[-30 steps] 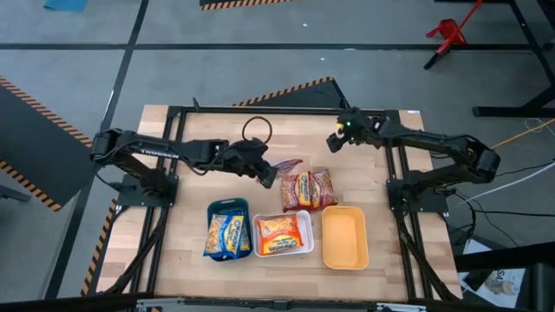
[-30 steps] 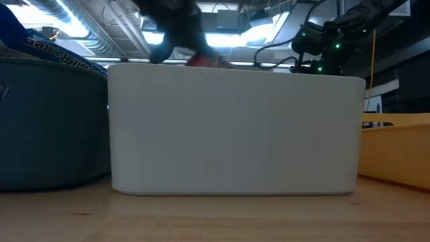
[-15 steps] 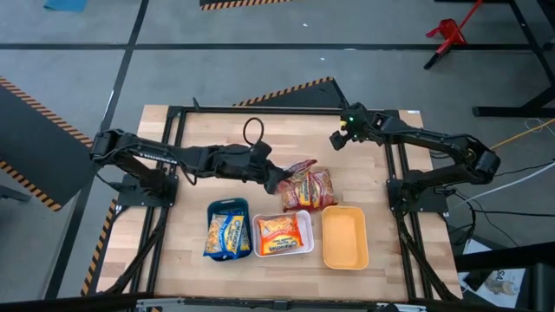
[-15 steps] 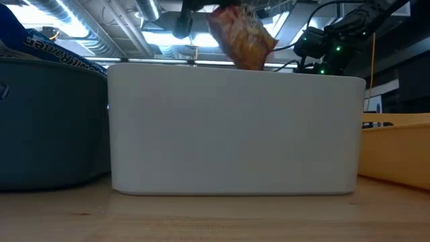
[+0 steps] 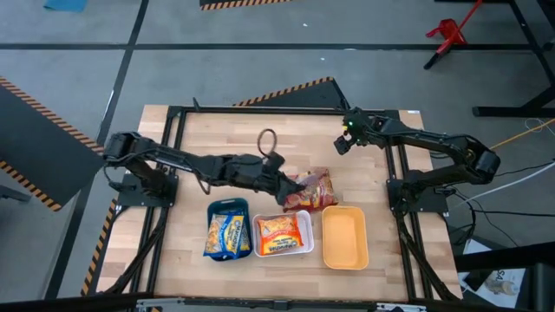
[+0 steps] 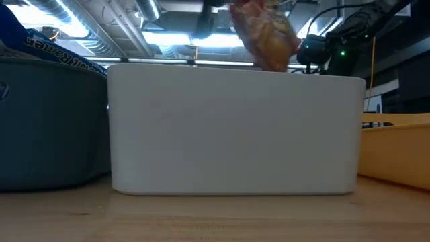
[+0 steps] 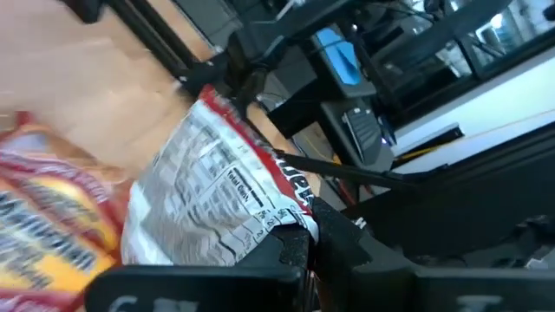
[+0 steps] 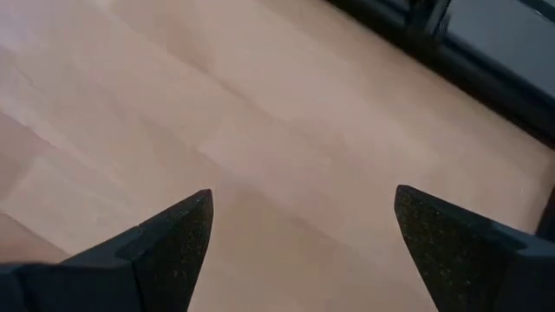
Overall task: Sort Maruchan noodles
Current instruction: Put the left red noodle pack into the yellow bin
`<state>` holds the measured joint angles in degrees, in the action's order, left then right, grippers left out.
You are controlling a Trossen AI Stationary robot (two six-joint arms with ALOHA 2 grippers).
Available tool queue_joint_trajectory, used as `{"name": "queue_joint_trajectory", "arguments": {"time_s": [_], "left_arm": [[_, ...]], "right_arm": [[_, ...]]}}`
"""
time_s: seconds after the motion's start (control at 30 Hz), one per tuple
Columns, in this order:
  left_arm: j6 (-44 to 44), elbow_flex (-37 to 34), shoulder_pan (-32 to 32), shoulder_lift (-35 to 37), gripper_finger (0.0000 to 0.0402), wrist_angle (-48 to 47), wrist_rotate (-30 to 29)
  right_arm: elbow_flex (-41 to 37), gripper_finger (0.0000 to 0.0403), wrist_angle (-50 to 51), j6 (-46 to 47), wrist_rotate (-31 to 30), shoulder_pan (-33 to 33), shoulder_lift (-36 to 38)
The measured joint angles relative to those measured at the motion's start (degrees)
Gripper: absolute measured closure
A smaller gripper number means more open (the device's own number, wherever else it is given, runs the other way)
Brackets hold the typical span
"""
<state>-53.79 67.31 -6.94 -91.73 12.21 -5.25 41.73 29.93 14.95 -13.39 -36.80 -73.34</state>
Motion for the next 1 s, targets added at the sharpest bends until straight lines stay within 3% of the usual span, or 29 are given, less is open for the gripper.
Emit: {"name": "queue_joint_trajectory", "arguments": {"time_s": [0.37, 0.53, 0.73, 1.0], "left_arm": [[5.2, 26.2, -0.6, -18.0, 0.0401, -8.3, 3.0], [4.6, 34.3, -1.1, -25.3, 0.0401, -11.1, 5.6], [0.8, 40.2, -2.5, -30.8, 0.0401, -13.2, 11.0], [-4.6, 41.2, -5.0, -34.3, 0.0401, -16.6, 17.3]], "right_arm": [[-6.5, 0.0056, -0.1, -3.7, 0.5, 0.0, 0.0], [-9.0, 0.0056, -0.4, -3.9, 0.6, 0.0, 0.0], [-10.7, 0.0056, -1.6, -3.7, 2.2, 0.0, 0.0], [-10.8, 0.0056, -1.9, -3.7, 2.5, 0.0, 0.0]]}}
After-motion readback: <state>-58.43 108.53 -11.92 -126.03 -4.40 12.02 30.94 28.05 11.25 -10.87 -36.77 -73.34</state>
